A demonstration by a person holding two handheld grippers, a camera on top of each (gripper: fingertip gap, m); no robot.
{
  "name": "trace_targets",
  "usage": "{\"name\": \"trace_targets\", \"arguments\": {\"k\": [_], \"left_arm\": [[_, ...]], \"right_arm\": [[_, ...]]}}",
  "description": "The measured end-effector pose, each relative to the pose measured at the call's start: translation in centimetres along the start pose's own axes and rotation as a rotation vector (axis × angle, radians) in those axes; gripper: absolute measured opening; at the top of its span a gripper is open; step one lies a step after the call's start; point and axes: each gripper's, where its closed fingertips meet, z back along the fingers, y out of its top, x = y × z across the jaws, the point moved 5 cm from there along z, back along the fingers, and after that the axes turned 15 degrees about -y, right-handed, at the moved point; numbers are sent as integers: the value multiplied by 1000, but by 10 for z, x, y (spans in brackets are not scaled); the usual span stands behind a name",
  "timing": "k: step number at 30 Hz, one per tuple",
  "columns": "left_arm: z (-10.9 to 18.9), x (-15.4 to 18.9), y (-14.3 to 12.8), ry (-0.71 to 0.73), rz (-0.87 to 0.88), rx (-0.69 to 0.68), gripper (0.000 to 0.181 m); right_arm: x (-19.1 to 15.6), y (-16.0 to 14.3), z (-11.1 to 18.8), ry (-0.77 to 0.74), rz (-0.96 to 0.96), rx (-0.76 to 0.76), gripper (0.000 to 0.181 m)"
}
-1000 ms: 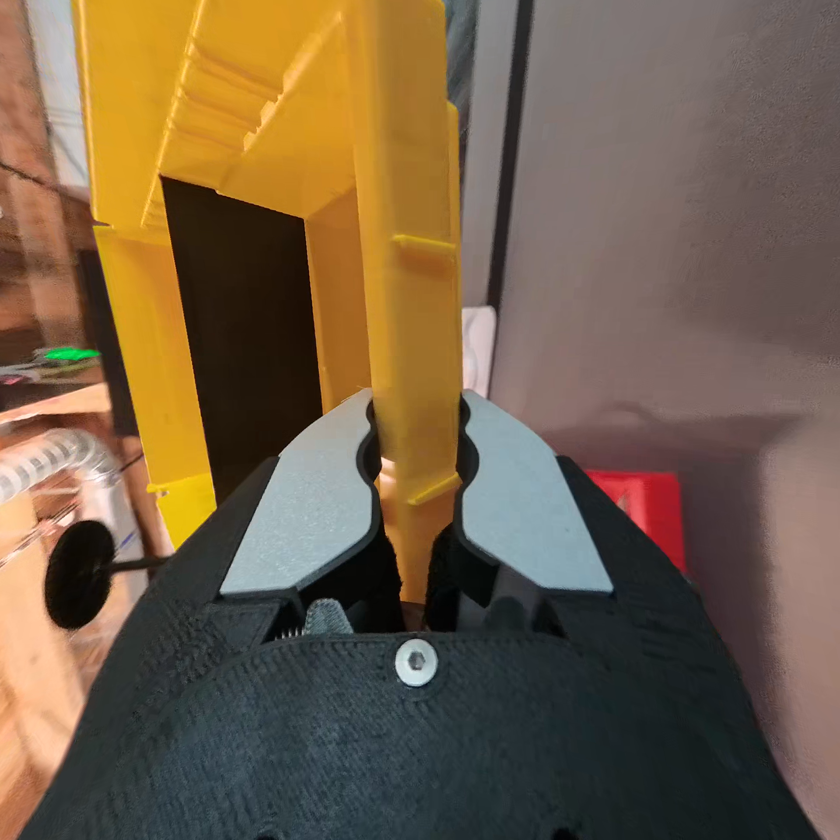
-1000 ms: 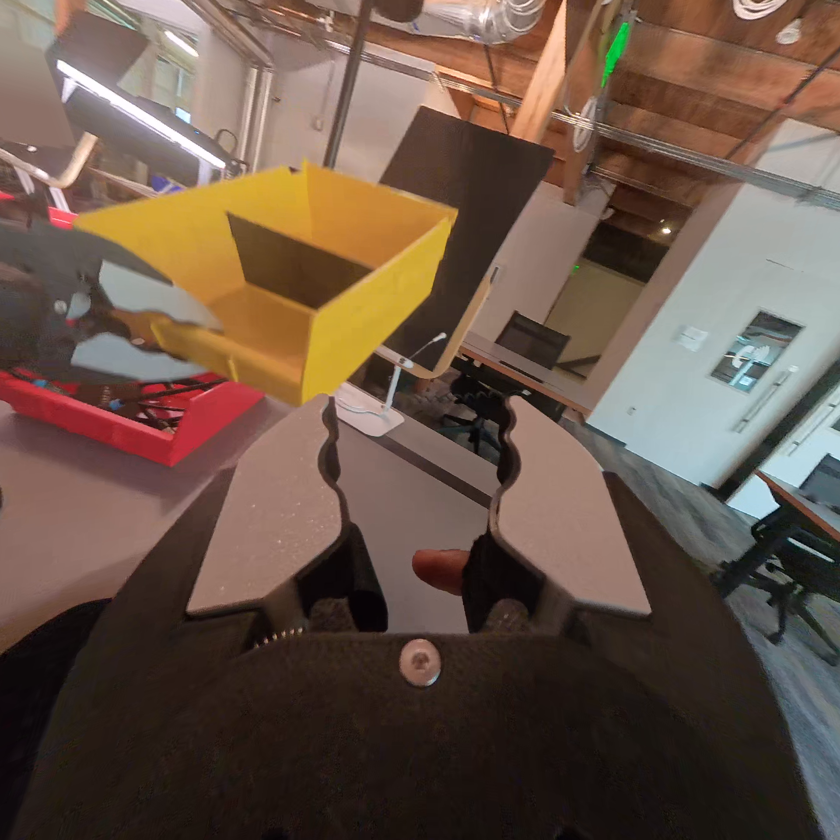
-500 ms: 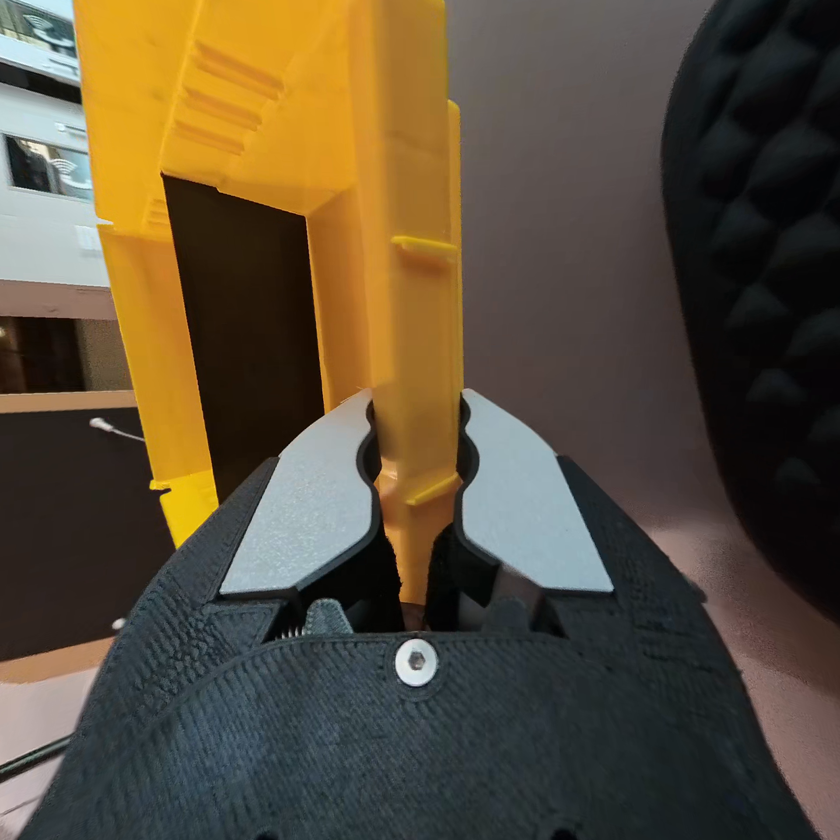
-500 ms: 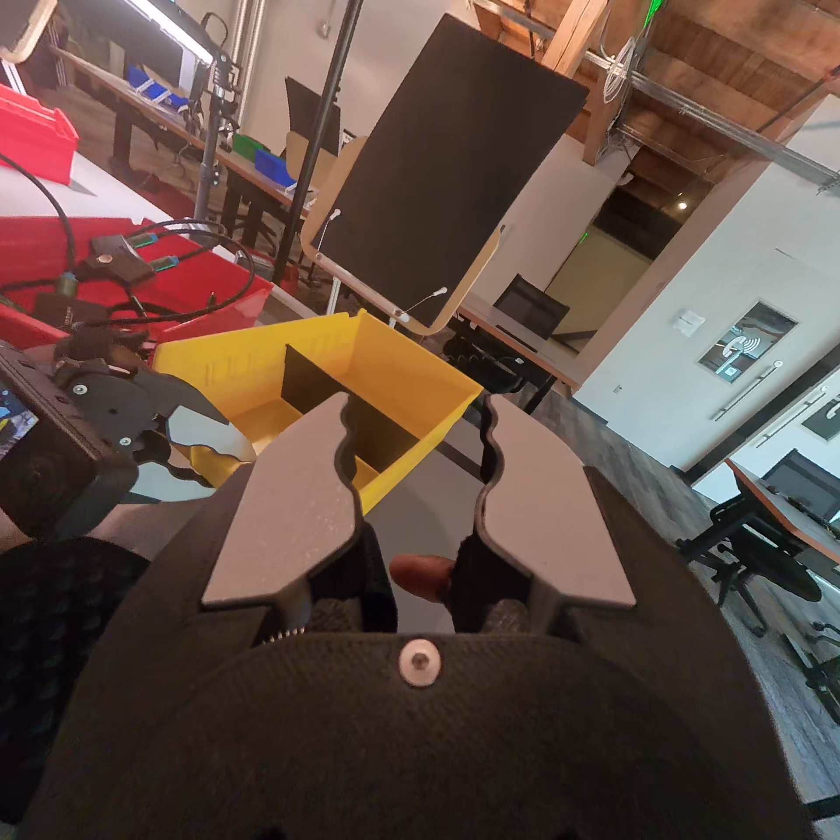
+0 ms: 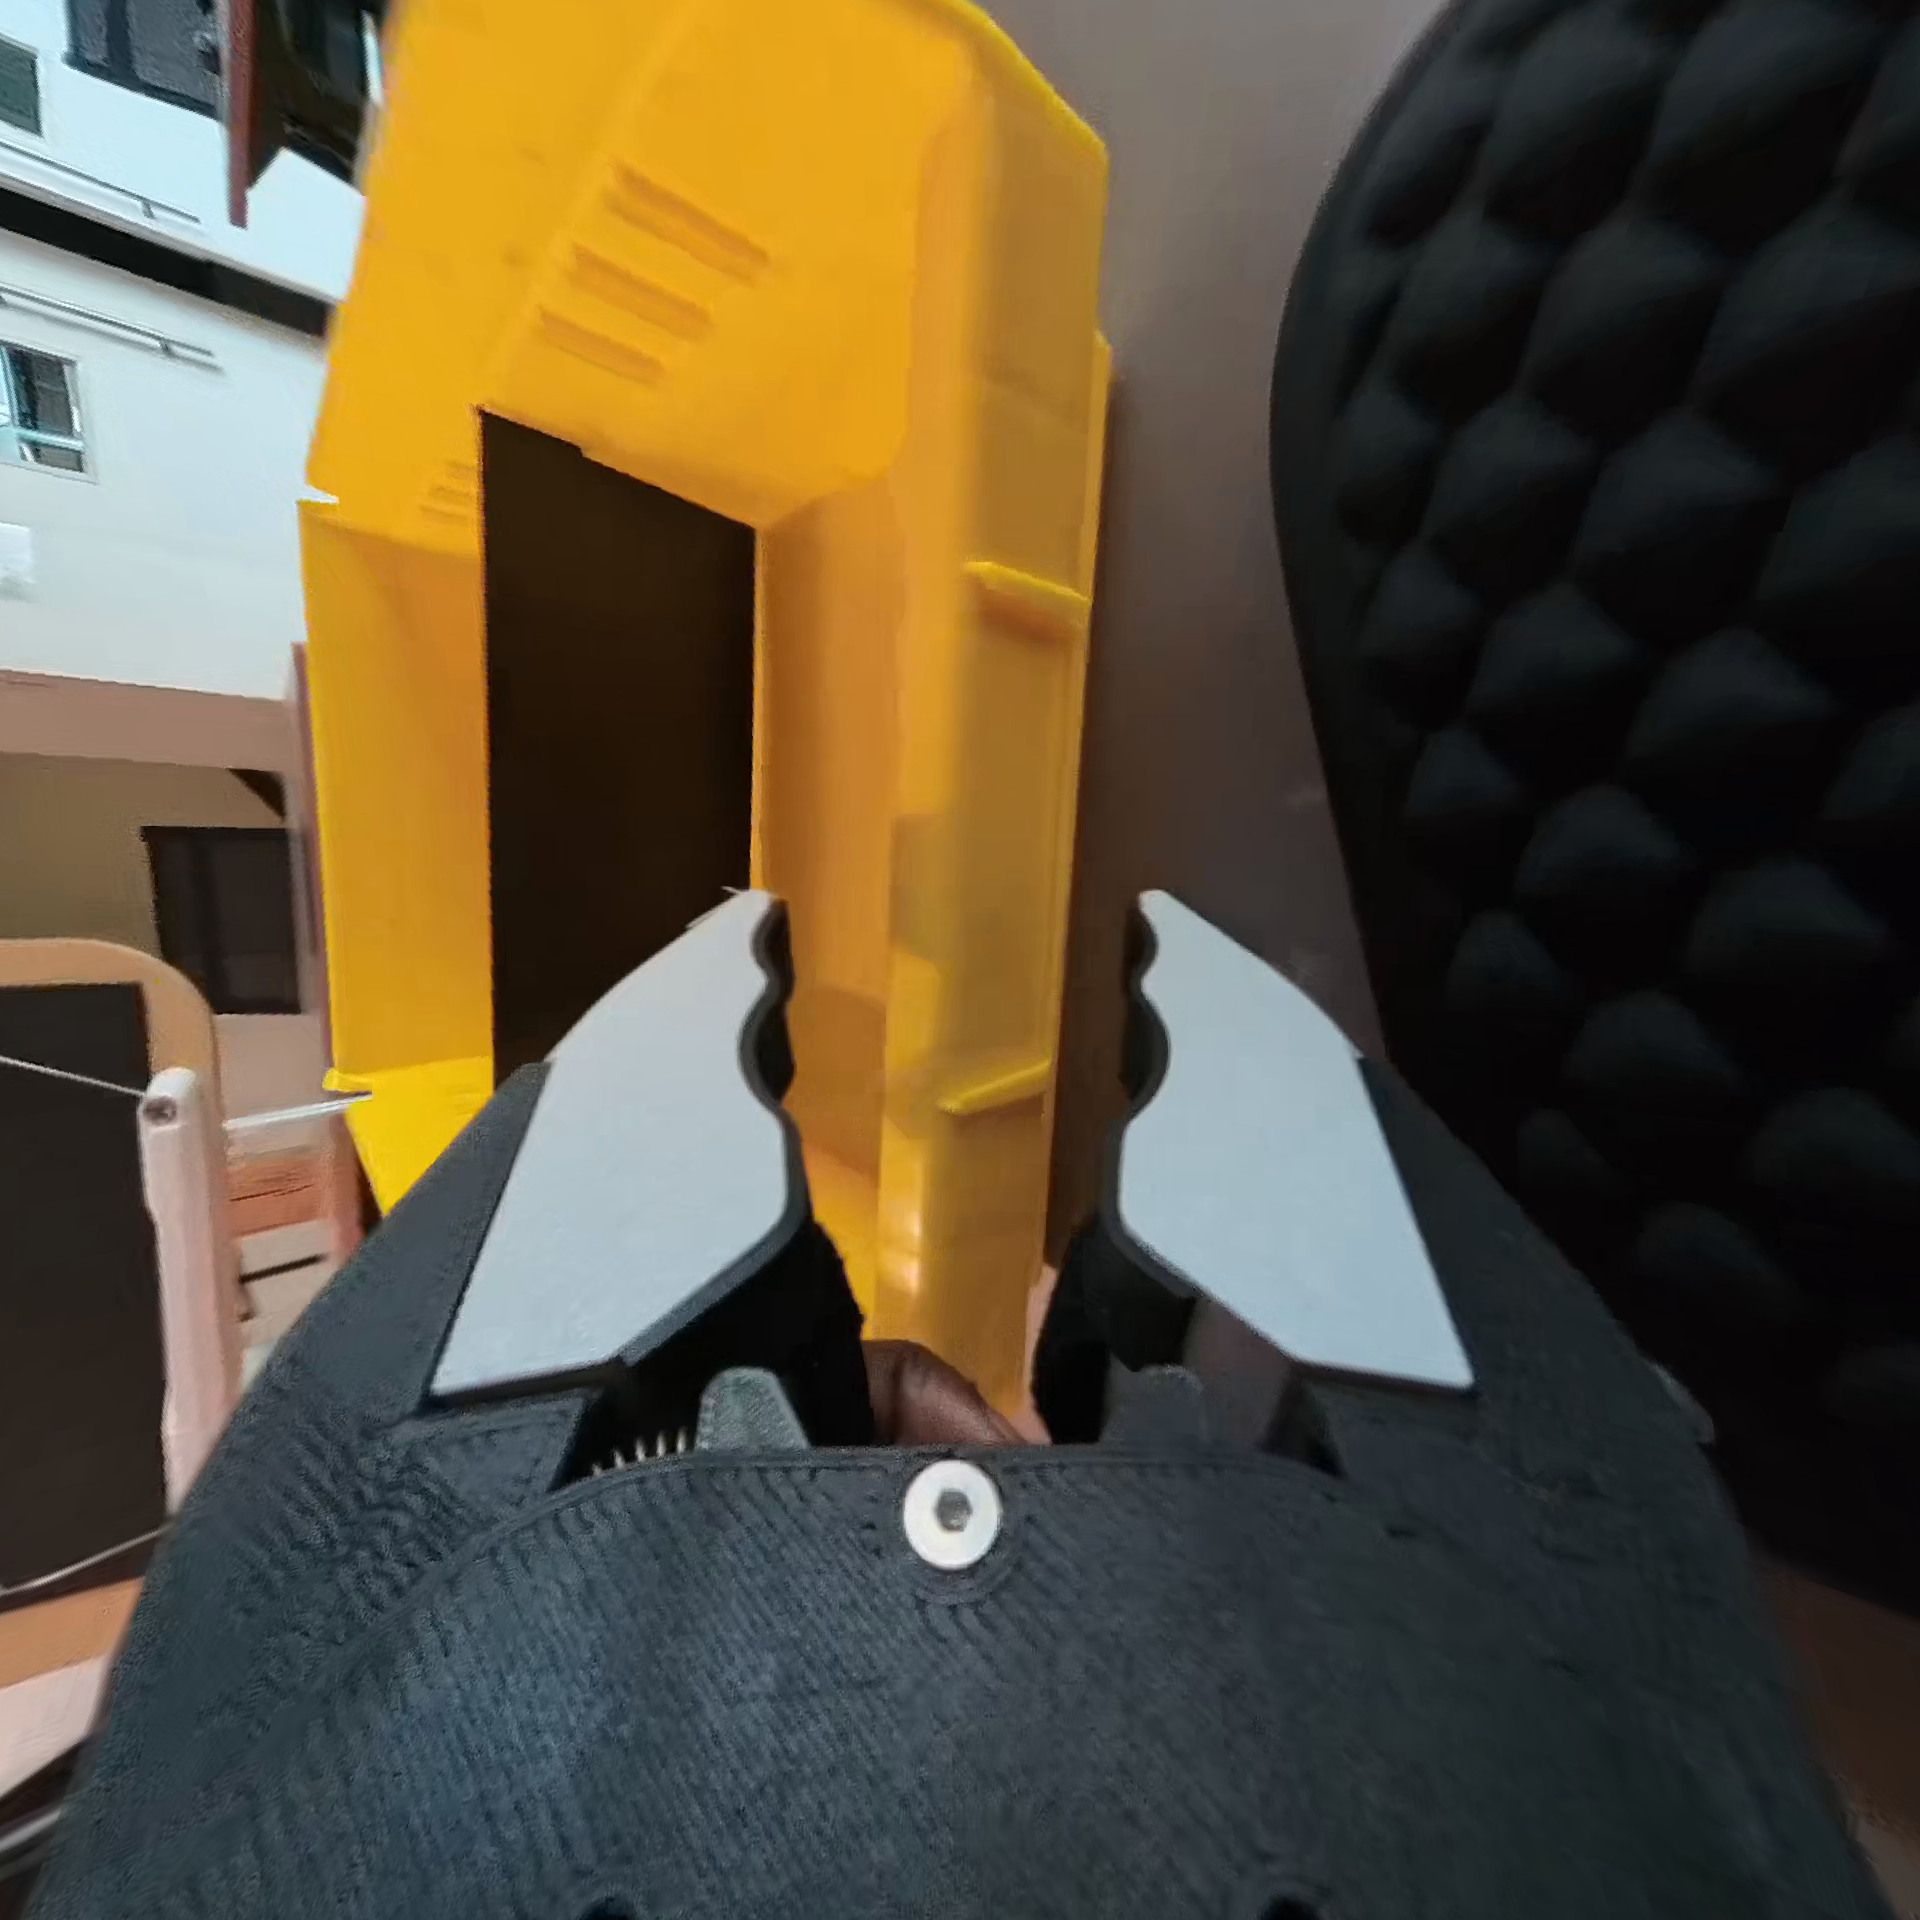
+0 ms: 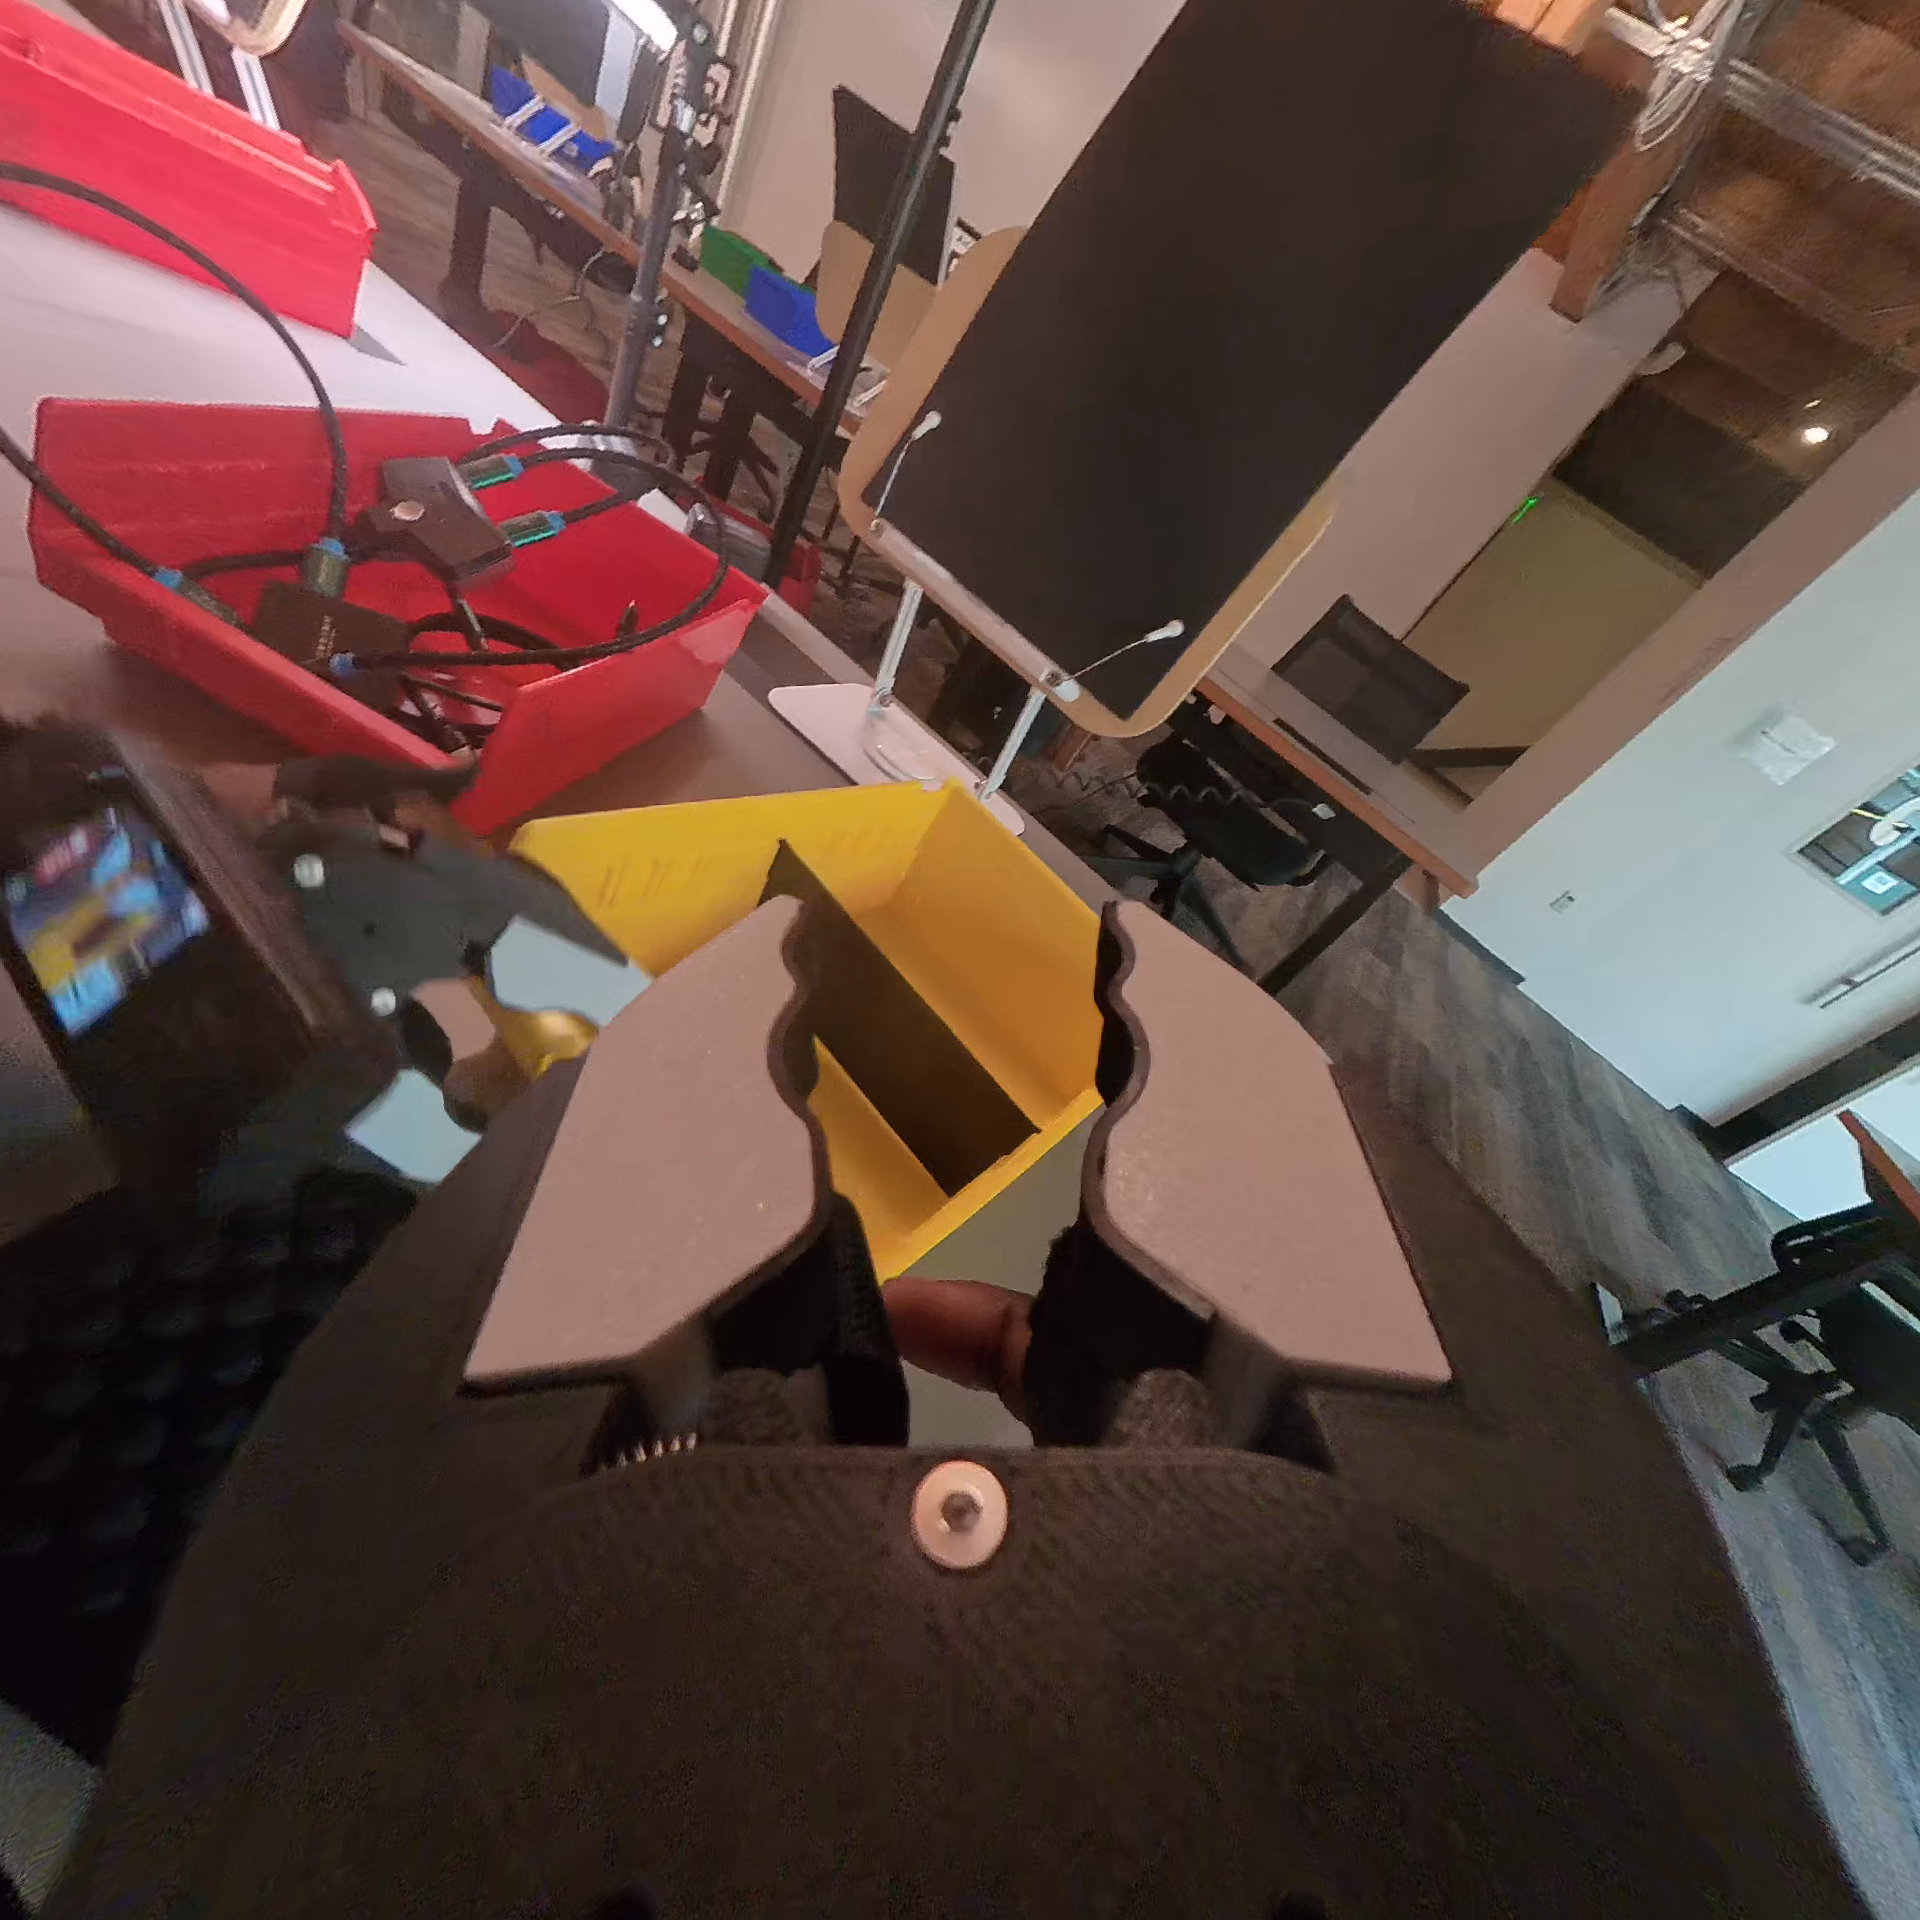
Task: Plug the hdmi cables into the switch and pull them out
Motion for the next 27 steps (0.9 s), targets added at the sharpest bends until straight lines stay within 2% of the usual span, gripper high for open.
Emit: {"name": "trace_targets", "arguments": {"k": [3,5,7,10,13,15,19,23,25,27], "left_arm": [[37,-1,1,-26,104,141,78],[65,0,-11,-19,176,212,80],[91,-2,-38,39,261,225,78],[116,-3,-100,93,392,110,76],[124,2,-158,89,496,-47,75],[128,5,-184,101,530,-117,70],[125,13,-215,54,559,-221,61],[117,24,-241,-25,568,-338,48],[117,30,-246,-51,581,-324,32],[121,32,-252,-34,596,-305,33]], "right_arm": [[-17,-6,-3,105,28,-50,56],[-36,-15,-7,215,76,-127,60],[-58,-29,-14,324,147,-223,60],[-97,-54,-27,507,249,-374,60],[-127,-78,-50,561,336,-483,61],[-139,-93,-64,567,370,-536,60],[-148,-117,-77,573,418,-604,48],[-139,-137,-77,525,521,-705,32],[-134,-140,-76,542,482,-726,31],[-124,-145,-74,550,450,-769,32]]}}
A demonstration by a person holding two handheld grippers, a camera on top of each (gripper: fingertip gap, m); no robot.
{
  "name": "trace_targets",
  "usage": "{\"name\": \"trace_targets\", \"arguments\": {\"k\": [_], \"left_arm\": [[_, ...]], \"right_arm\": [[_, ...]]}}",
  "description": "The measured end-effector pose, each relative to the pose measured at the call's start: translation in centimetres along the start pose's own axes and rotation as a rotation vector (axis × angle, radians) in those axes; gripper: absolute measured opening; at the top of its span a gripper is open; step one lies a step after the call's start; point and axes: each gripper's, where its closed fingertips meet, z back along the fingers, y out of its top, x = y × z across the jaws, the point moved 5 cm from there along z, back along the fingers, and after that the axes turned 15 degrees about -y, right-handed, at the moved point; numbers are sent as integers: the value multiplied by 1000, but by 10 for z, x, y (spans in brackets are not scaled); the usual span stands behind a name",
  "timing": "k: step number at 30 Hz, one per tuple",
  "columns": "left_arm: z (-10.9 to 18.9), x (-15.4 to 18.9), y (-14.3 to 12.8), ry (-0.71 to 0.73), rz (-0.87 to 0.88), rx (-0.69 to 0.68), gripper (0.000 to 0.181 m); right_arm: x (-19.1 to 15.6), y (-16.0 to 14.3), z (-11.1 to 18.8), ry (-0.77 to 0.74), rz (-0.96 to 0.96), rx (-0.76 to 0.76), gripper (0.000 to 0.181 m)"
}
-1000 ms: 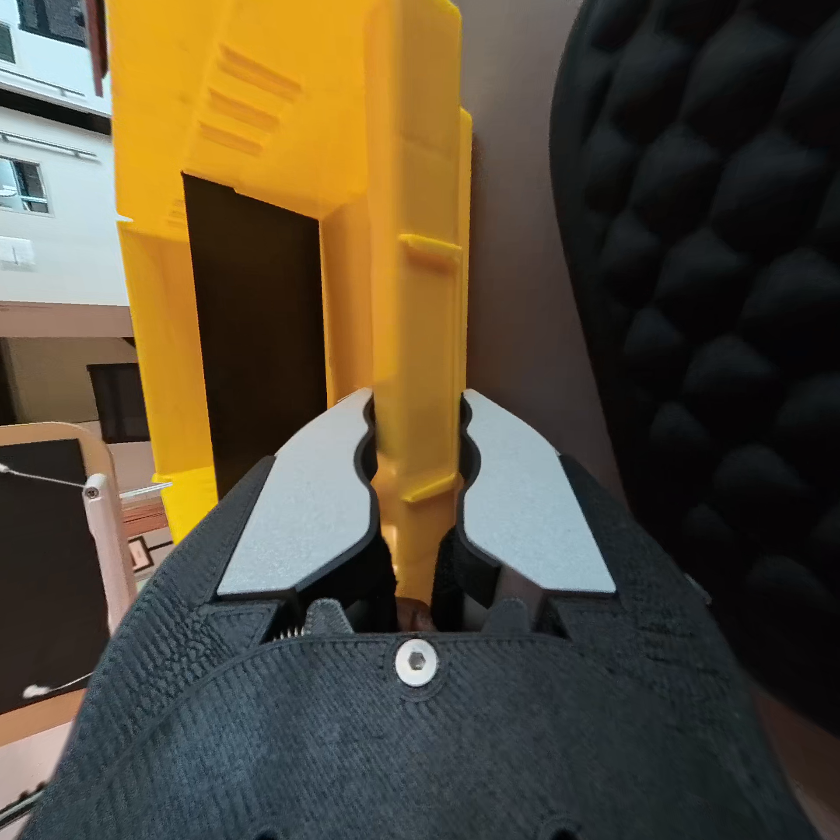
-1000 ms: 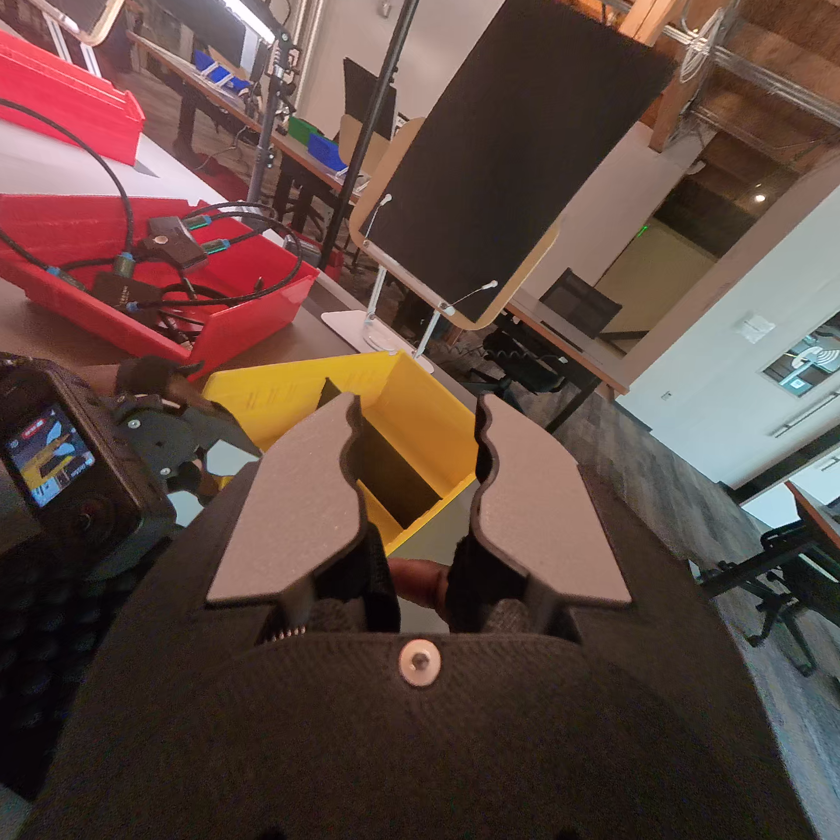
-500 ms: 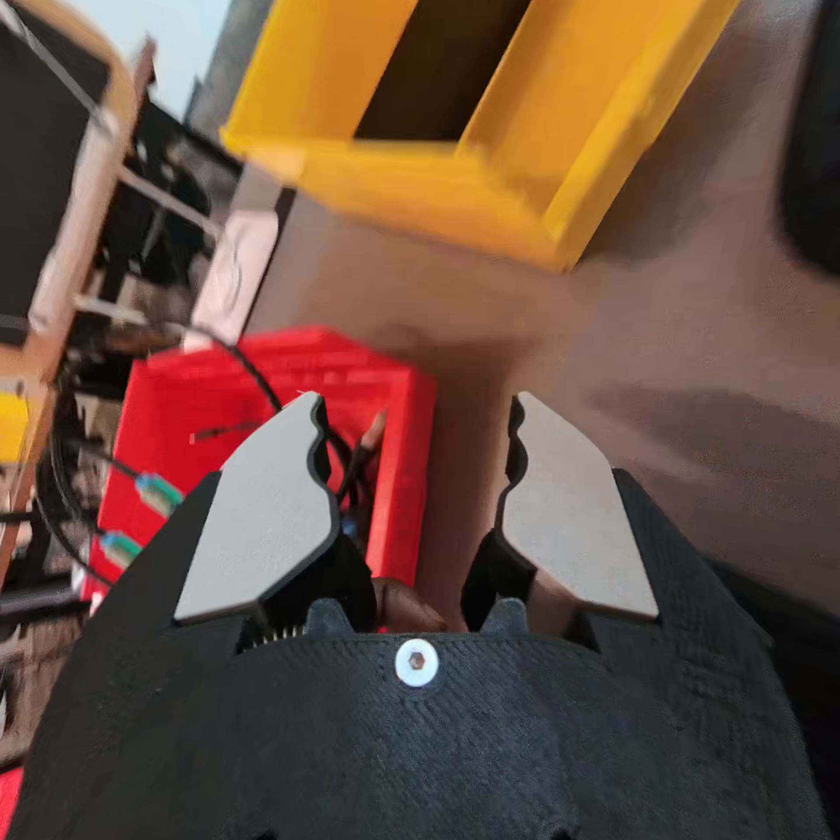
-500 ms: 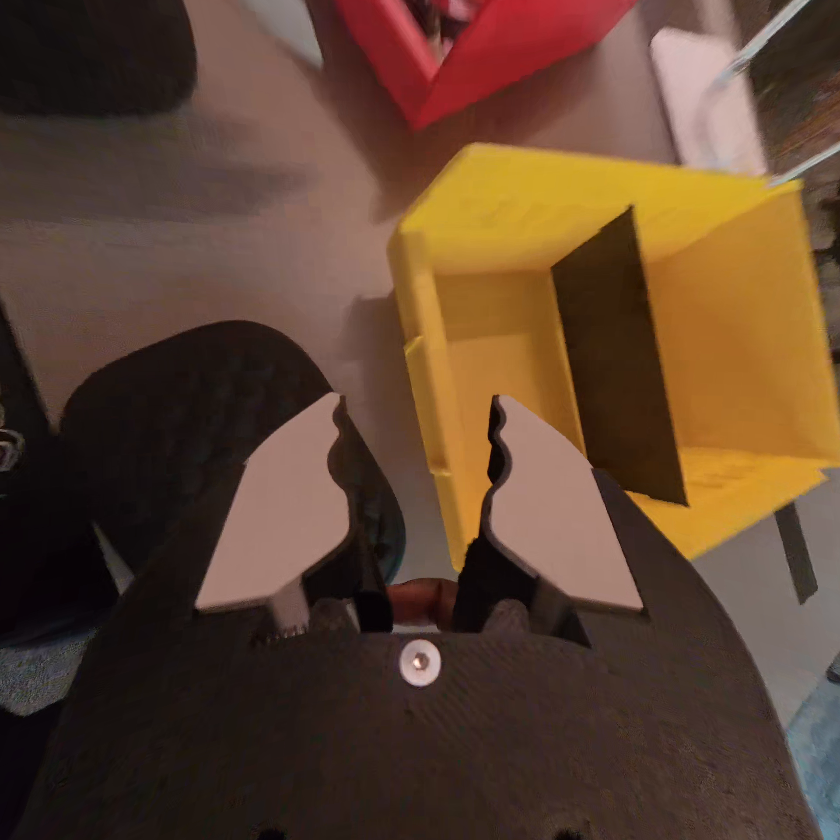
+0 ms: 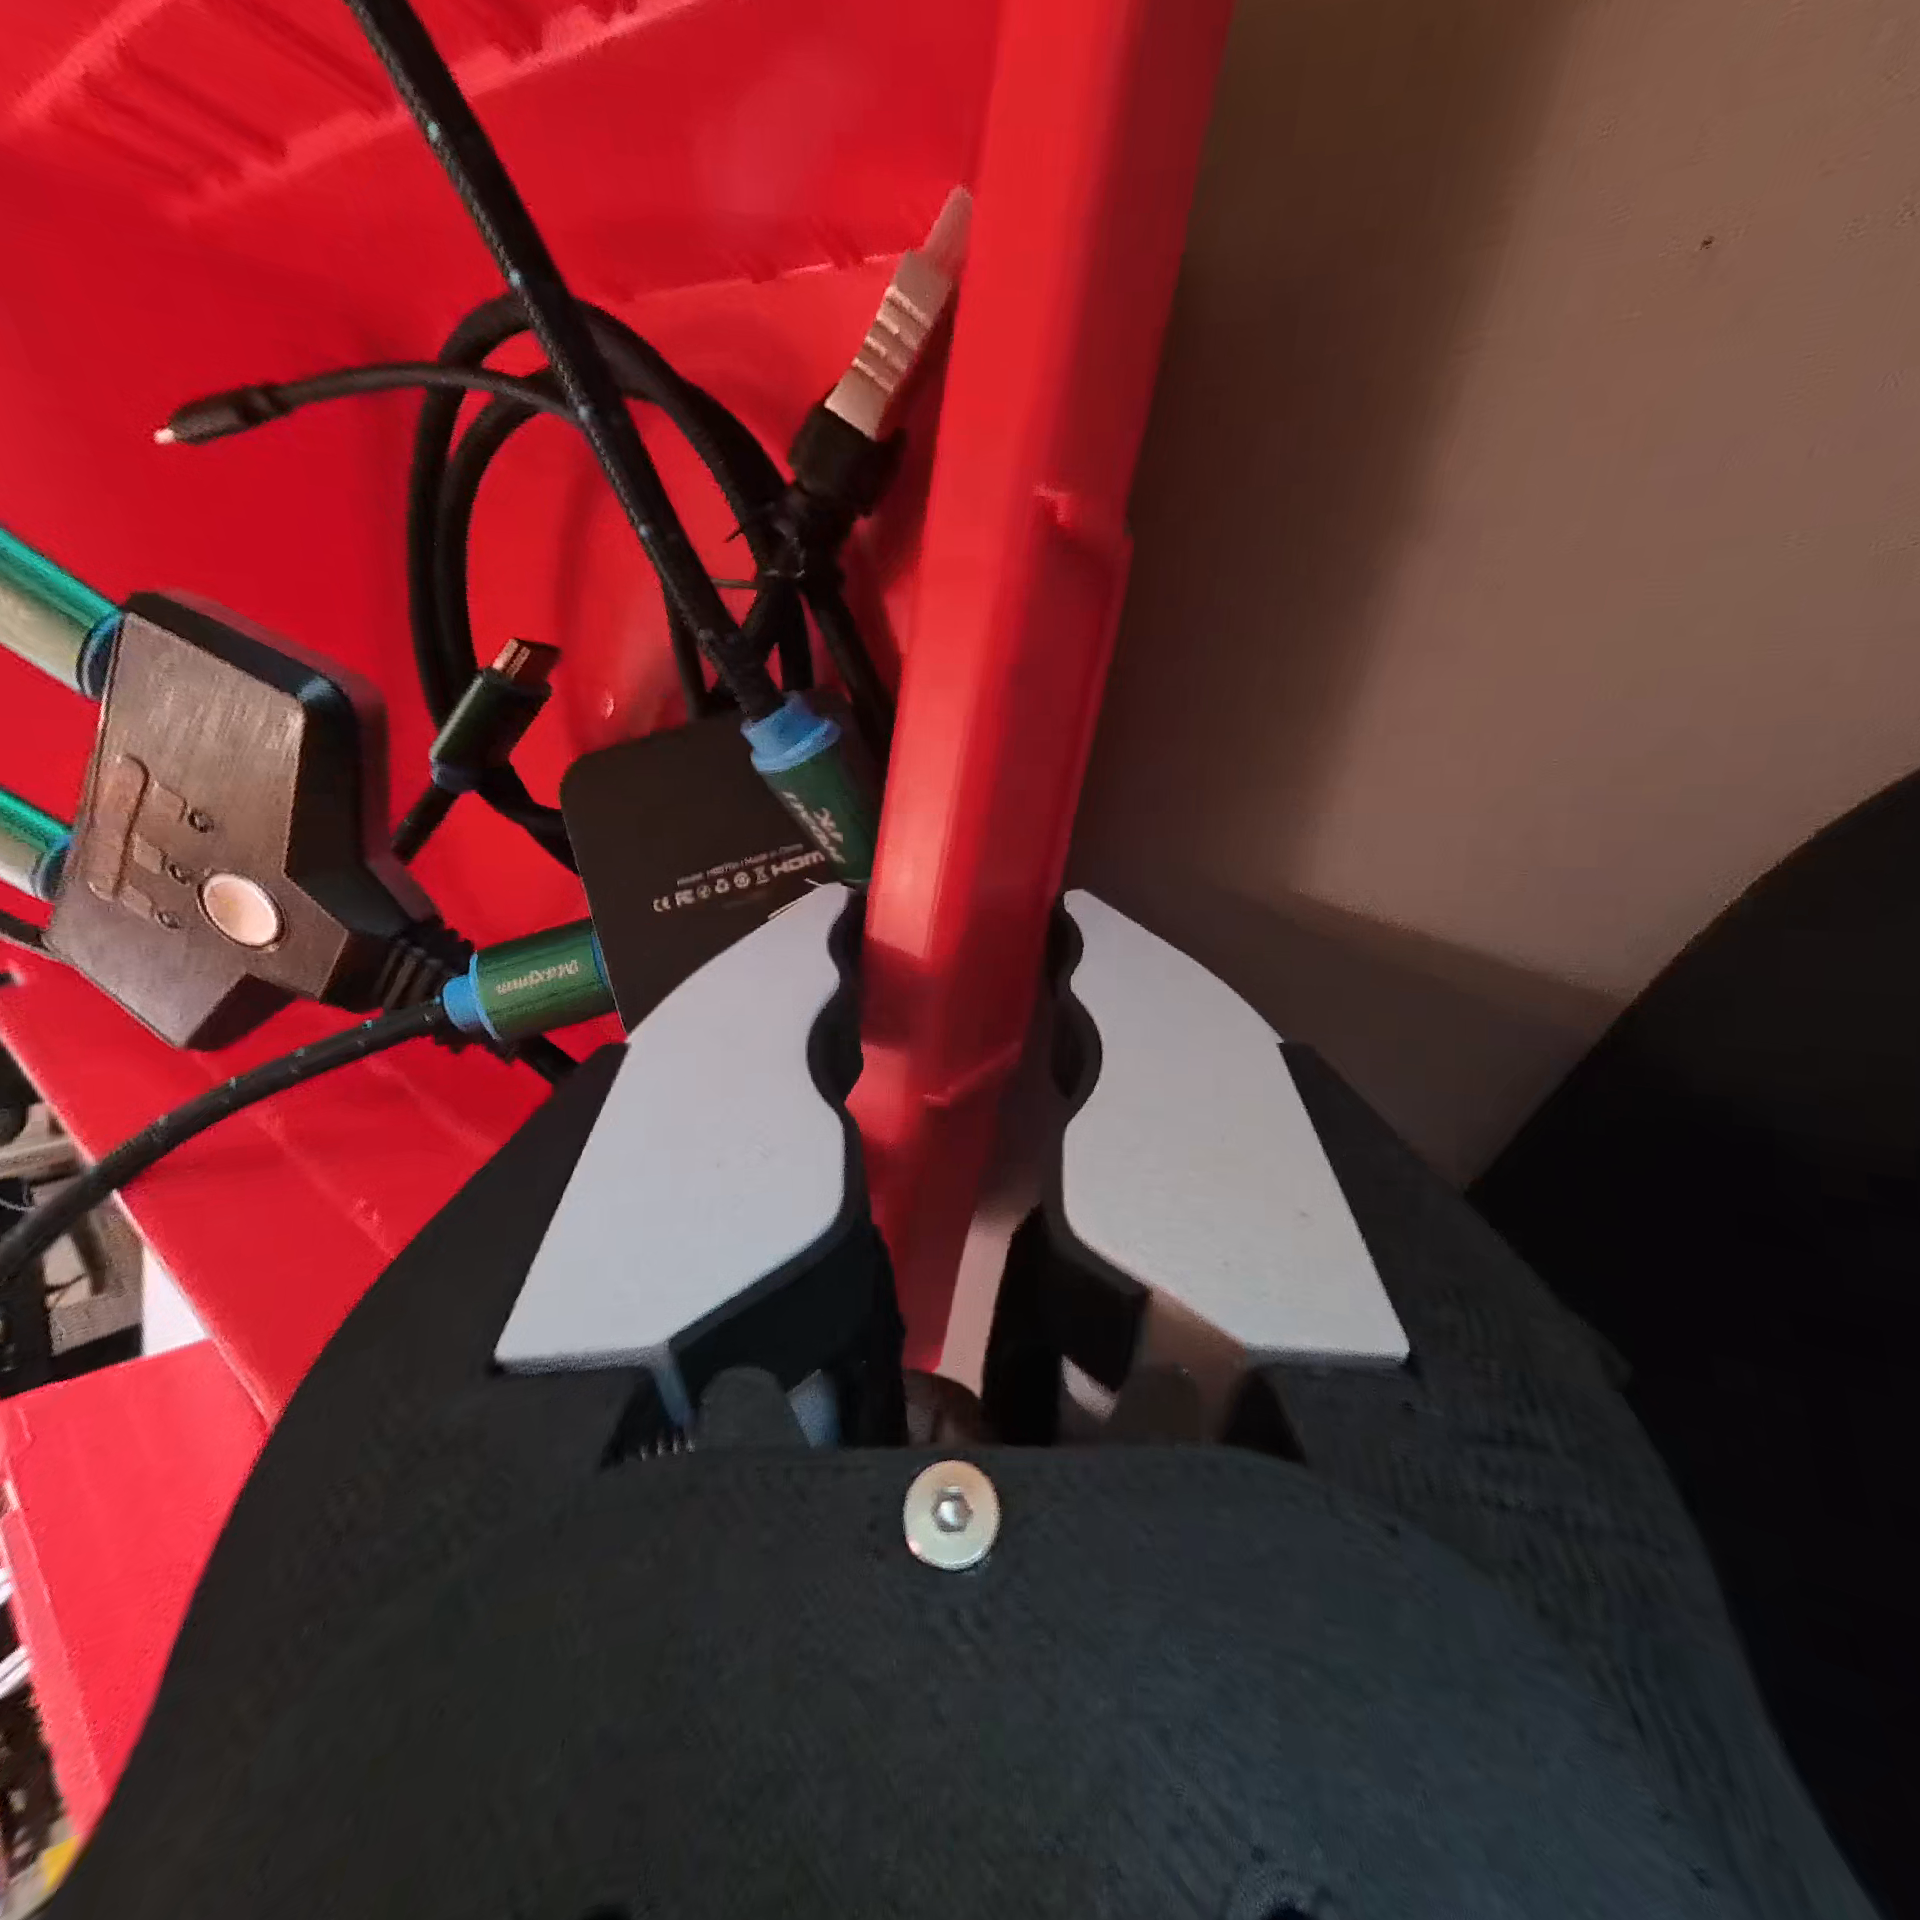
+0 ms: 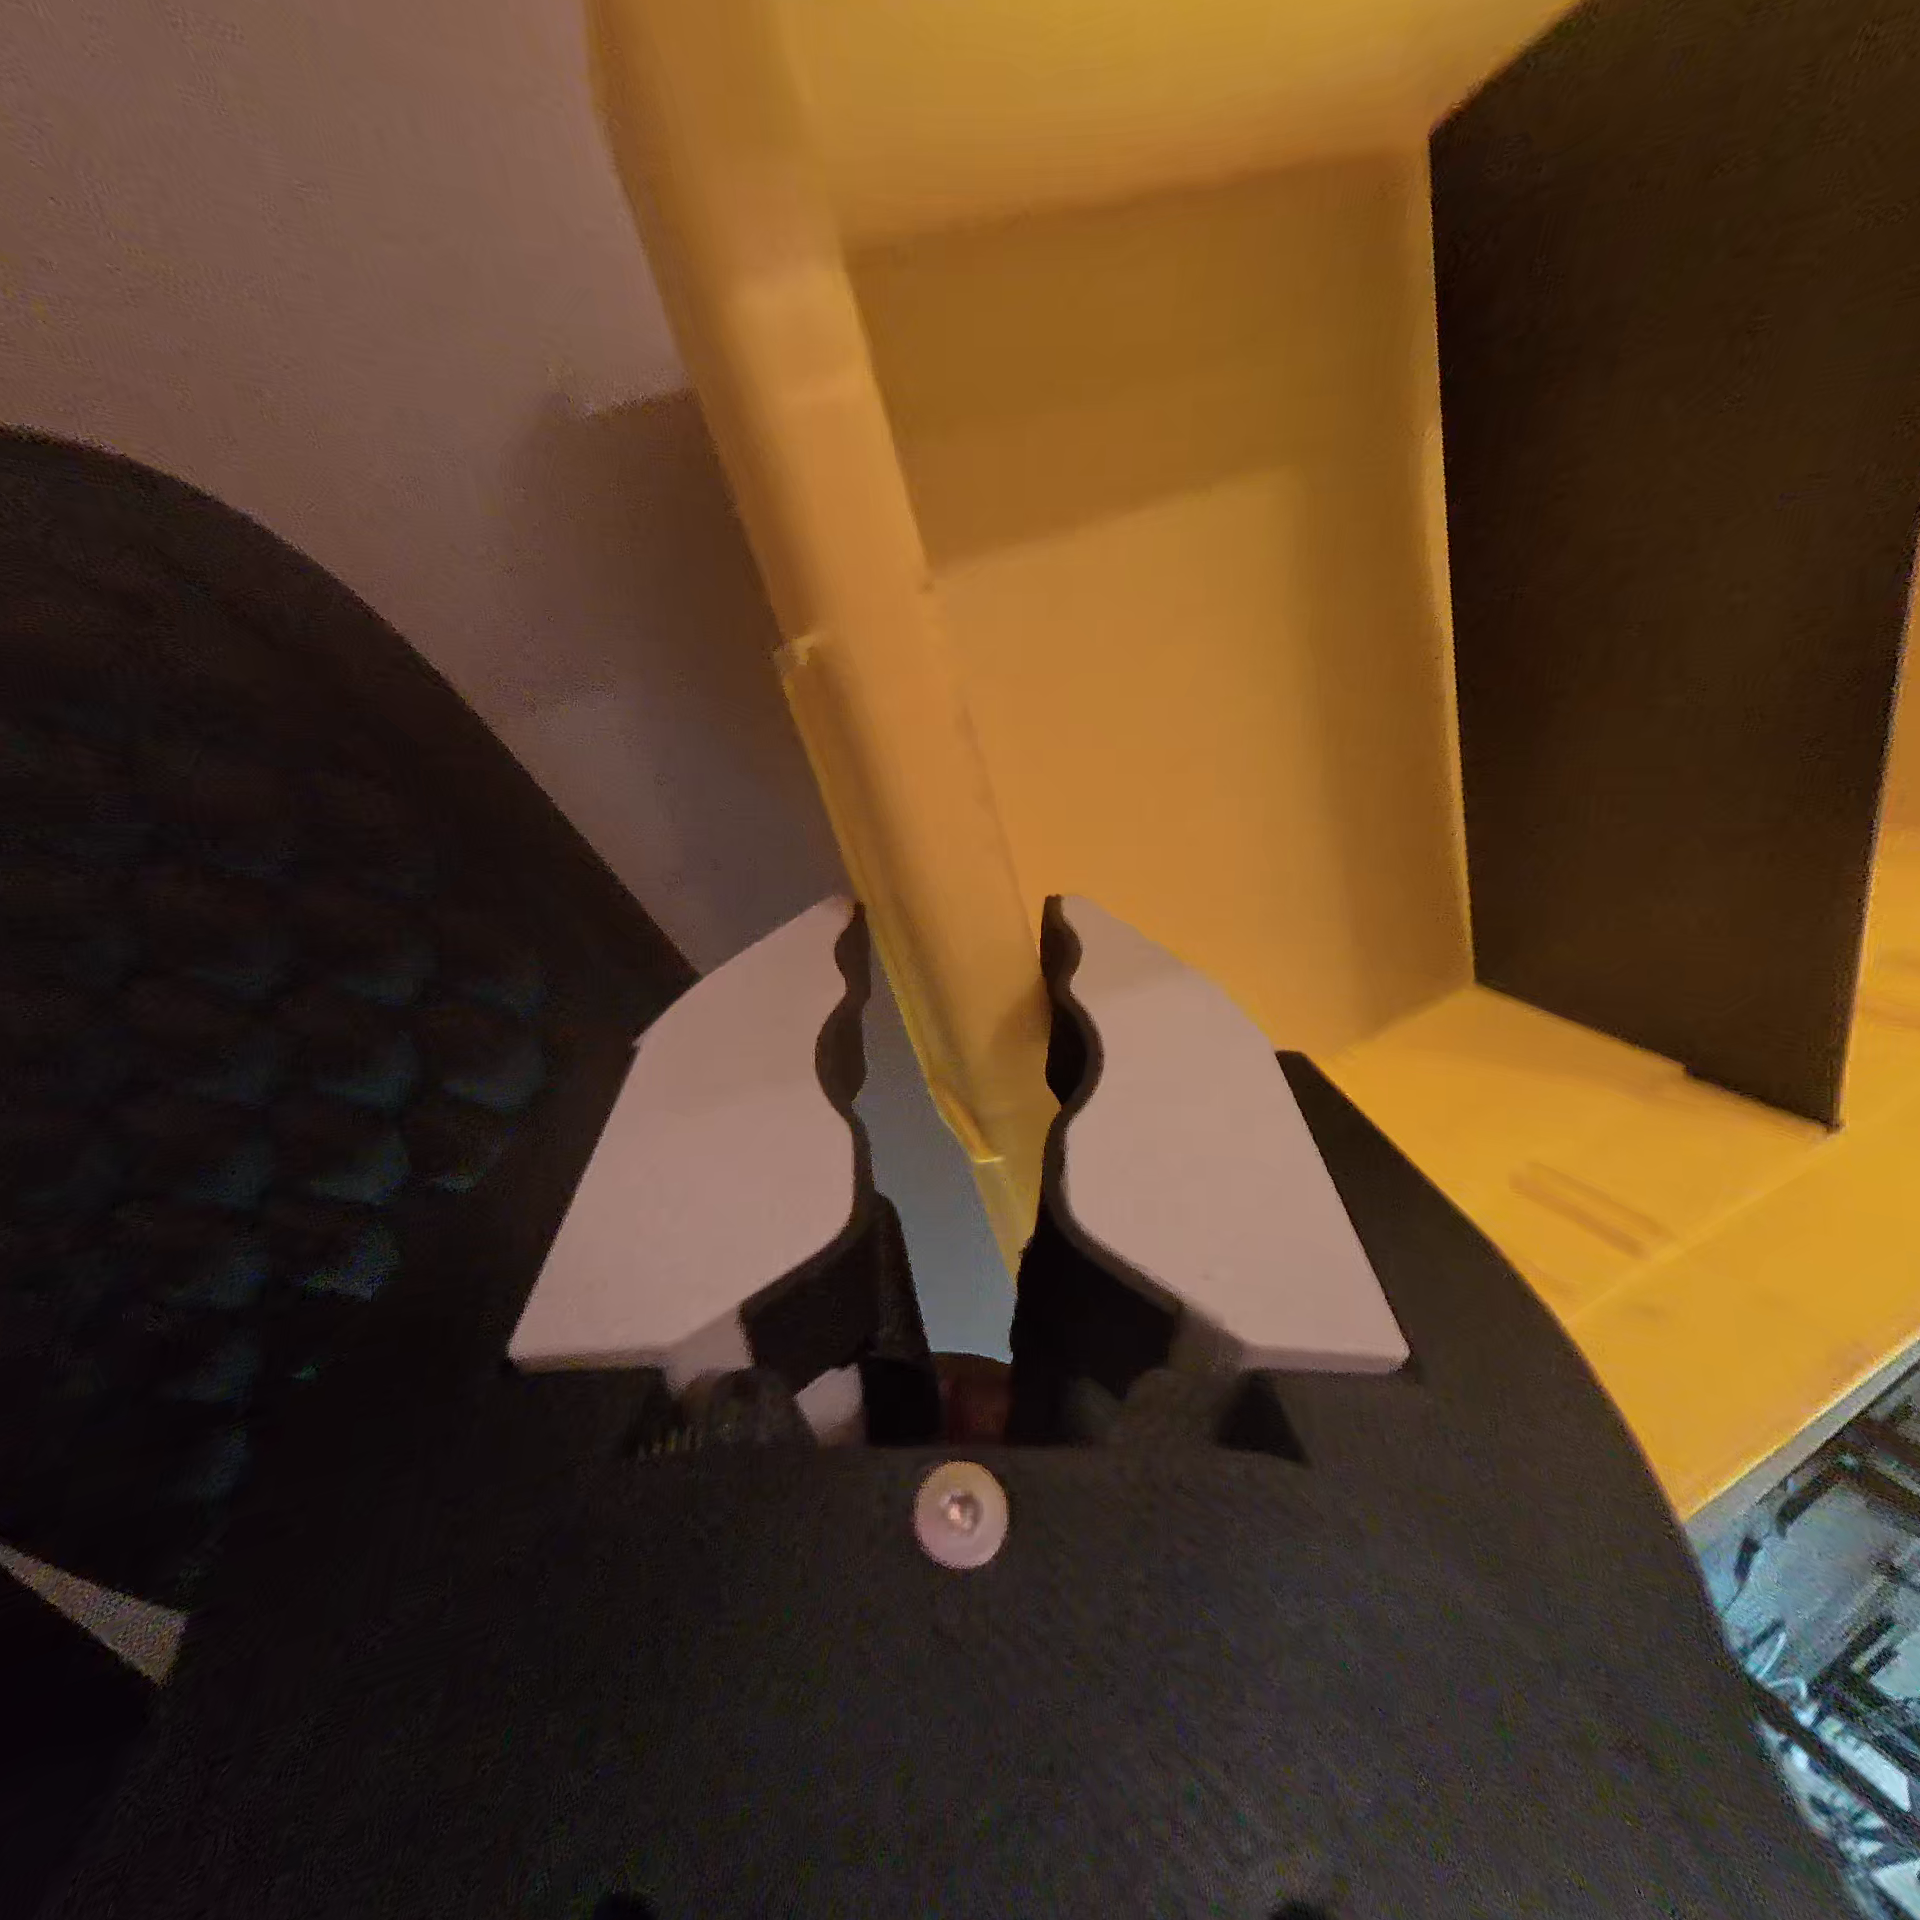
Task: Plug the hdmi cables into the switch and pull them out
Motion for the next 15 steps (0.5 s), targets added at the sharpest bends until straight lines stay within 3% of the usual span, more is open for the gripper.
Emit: {"name": "trace_targets", "arguments": {"k": [15], "left_arm": [[43,12,-97,11,20,-65,35]], "right_arm": [[24,-131,32,103,-249,-232,35]]}}
